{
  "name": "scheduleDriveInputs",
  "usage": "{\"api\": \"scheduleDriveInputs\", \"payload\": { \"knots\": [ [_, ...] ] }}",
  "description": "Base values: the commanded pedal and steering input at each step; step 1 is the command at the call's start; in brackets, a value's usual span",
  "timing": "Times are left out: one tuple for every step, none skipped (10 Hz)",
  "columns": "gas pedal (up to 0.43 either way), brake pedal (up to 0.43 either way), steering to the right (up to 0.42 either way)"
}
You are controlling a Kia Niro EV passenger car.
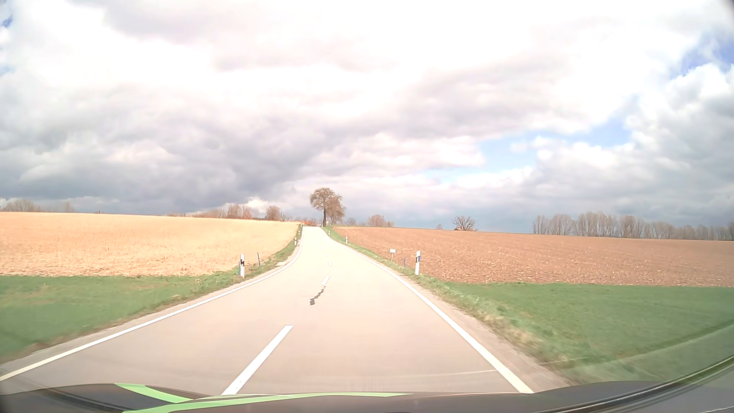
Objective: Follow the waypoints while adhering to traffic rules and regulations
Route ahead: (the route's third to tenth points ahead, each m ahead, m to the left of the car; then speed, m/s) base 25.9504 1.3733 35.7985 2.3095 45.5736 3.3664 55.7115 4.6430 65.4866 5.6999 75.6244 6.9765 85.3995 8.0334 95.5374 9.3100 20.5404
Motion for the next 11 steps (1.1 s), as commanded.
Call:
{"api": "scheduleDriveInputs", "payload": {
  "knots": [
    [0.177,0.000,-0.010],
    [0.177,0.000,-0.011],
    [0.177,0.000,-0.012],
    [0.177,0.000,-0.013],
    [0.189,0.000,-0.015],
    [0.189,0.000,-0.016],
    [0.189,0.000,-0.017],
    [0.189,0.000,-0.018],
    [0.189,0.000,-0.019],
    [0.189,0.000,-0.019],
    [0.189,0.000,-0.019]
  ]
}}
